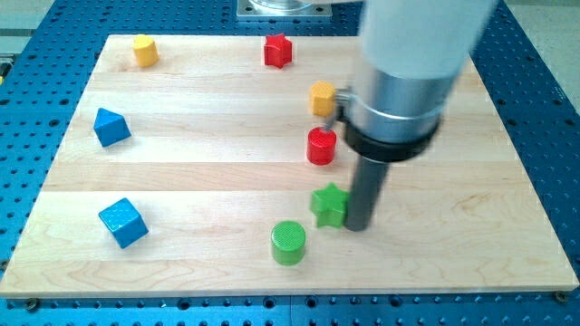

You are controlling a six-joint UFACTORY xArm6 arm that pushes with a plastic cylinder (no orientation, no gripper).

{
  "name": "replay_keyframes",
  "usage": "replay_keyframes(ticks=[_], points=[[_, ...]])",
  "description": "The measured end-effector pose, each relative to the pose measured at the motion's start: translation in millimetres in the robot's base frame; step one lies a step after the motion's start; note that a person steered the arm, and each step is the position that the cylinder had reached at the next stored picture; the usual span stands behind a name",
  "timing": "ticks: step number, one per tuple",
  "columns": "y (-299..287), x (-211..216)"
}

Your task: Move the green circle to the bottom right of the cube

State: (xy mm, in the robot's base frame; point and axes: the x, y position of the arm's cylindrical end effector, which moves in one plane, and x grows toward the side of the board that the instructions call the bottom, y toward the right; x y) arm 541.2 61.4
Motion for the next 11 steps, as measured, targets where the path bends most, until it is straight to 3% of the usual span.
replay_keyframes(ticks=[1,2,4,5,7,9,11], points=[[-18.9,-10.3],[0.0,-2.6],[15.5,34.7],[-4.9,53.4],[-123.9,43.1],[-144.7,-2.7],[-152.7,43.6]])
